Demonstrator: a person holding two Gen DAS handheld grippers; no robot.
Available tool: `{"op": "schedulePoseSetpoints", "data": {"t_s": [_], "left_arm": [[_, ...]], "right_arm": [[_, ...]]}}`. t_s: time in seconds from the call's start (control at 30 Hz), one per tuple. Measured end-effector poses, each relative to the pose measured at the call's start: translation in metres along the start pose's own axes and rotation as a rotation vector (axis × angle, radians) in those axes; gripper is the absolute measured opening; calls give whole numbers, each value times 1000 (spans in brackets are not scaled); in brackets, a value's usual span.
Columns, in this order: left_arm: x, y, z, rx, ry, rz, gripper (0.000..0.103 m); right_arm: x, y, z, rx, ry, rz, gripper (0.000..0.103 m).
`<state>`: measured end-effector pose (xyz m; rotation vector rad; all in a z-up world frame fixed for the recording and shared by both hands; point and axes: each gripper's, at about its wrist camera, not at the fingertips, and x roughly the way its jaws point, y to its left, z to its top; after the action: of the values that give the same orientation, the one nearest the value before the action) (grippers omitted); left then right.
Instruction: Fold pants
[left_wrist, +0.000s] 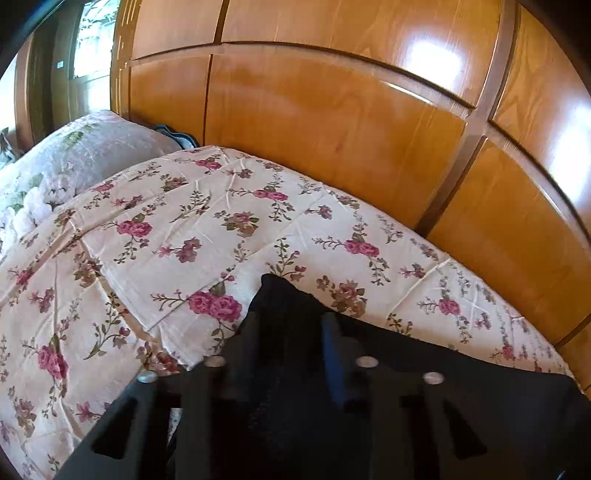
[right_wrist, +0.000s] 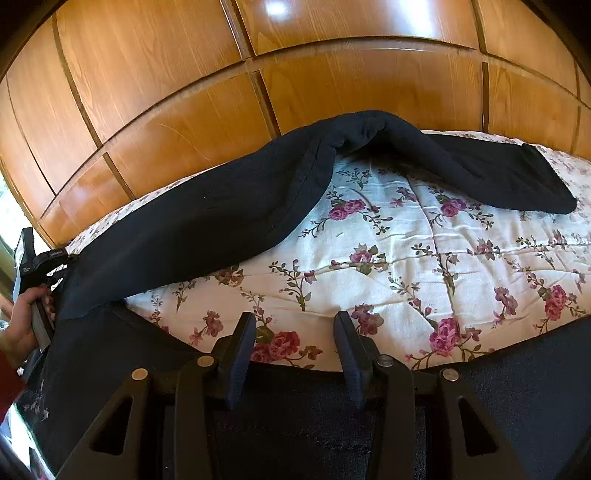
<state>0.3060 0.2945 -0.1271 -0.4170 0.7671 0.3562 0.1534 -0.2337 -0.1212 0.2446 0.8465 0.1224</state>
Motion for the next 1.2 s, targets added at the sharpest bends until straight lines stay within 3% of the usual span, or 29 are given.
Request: {"op": "schedulePoseSetpoints", "data": {"t_s": [0.07, 0.37, 0.47, 0.77, 0.97, 1.2], "left_arm": [[0, 1, -1, 1, -6, -34, 11], [-36, 0, -14, 26, -101, -63, 8], [-59, 4, -24, 18, -130, -106, 7], [-125, 25, -86, -55, -162, -242, 7], [-123, 50, -99, -167, -137, -295, 8], [-114, 66, -104, -252, -120, -366, 8]], "right_arm": [[0, 0, 0, -3, -1, -3, 45], [0, 1, 0, -4, -3, -3, 45], [0, 1, 0, -5, -3, -4, 45], [0, 1, -1, -5, -3, -4, 45], [-1, 1, -1, -6, -3, -7, 45], [0, 21, 7, -82, 33, -78, 45]]}}
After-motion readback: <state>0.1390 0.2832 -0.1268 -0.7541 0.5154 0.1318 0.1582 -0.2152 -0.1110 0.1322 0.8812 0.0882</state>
